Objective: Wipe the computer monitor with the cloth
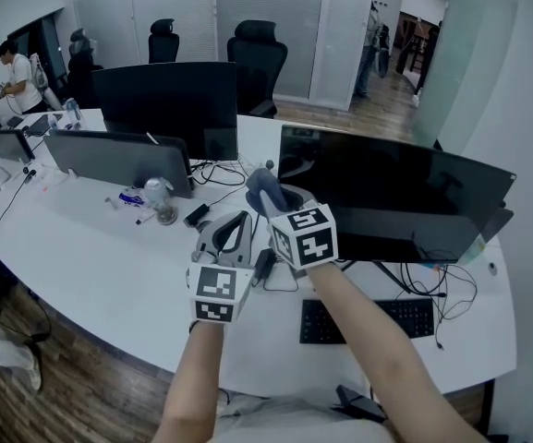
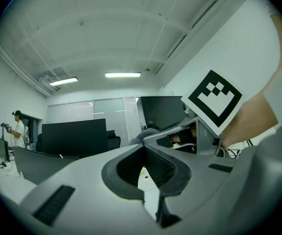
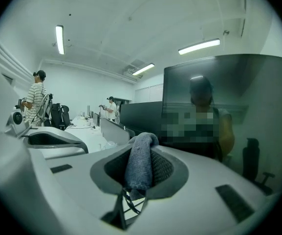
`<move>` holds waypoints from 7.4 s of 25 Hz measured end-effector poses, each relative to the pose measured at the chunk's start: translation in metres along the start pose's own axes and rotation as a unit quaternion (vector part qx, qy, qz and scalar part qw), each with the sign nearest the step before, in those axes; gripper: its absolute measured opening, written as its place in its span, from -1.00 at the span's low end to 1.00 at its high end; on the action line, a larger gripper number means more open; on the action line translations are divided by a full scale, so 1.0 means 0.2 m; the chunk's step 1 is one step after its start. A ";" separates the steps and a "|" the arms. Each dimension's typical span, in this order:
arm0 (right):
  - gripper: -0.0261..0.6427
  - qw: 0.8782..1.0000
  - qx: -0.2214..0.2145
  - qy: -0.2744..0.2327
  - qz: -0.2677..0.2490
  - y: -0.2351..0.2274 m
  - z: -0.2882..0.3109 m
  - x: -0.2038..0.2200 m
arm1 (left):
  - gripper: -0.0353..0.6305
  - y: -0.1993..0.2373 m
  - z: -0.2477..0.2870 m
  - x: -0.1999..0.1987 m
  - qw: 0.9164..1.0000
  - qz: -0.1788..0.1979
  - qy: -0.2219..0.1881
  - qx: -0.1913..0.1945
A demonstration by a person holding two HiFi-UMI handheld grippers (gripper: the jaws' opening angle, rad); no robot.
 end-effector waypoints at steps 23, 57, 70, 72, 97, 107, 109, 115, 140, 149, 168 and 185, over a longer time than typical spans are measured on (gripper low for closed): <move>-0.72 1.000 0.003 -0.022 -0.021 0.00 -0.03 -0.20 | -0.88 0.00 0.06 -0.17 1.000 0.011 -0.028 0.007; -0.72 0.995 0.007 -0.088 -0.052 -0.02 -0.09 -0.60 | -0.88 0.10 0.09 -0.33 0.998 0.005 -0.058 -0.021; -0.72 0.989 0.018 -0.135 -0.048 -0.04 -0.18 -0.75 | -0.88 0.11 0.07 -0.38 0.997 0.009 -0.071 -0.026; -0.71 0.988 0.018 -0.148 -0.048 -0.04 -0.20 -0.78 | -0.88 0.11 0.07 -0.39 0.997 0.011 -0.074 -0.026; -0.72 0.968 -0.014 -0.247 -0.045 -0.11 -0.62 -0.90 | -0.88 -0.06 0.03 -0.54 0.995 0.023 -0.101 -0.013; -0.72 0.967 -0.008 -0.250 -0.058 -0.13 -0.76 -0.80 | -0.88 -0.15 0.00 -0.60 0.993 0.029 -0.114 0.001; -0.72 0.967 -0.010 -0.248 -0.057 -0.14 -0.78 -0.77 | -0.88 -0.18 0.00 -0.61 0.993 0.038 -0.116 0.006; -0.72 0.969 -0.012 -0.242 -0.049 -0.19 -0.85 -0.70 | -0.88 -0.26 0.01 -0.59 0.992 0.020 -0.126 0.016; -0.72 0.977 -0.028 -0.209 0.012 -0.39 -1.10 -0.26 | -0.88 -0.61 0.00 -0.57 0.988 -0.054 -0.141 0.024; -0.72 0.982 -0.024 -0.186 0.010 -0.45 -1.24 -0.08 | -0.88 -0.82 0.02 -0.57 0.983 -0.072 -0.156 0.057; -0.72 0.988 -0.004 -0.152 0.042 -0.52 -1.48 0.24 | -0.88 -1.20 -0.01 -0.50 0.984 -0.071 -0.133 0.093; -0.72 0.990 0.036 -0.135 0.012 -0.61 -1.63 0.40 | -0.88 -1.50 0.01 -0.46 0.982 -0.054 -0.116 0.135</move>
Point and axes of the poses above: the fingertips, and each gripper's own axes: z forward along the fingers, y to its left, x out of its underside, the point moved 1 cm from there along -z, backward along the fingers, and after that the axes turned 7 degrees about z, right-handed, at the moved point
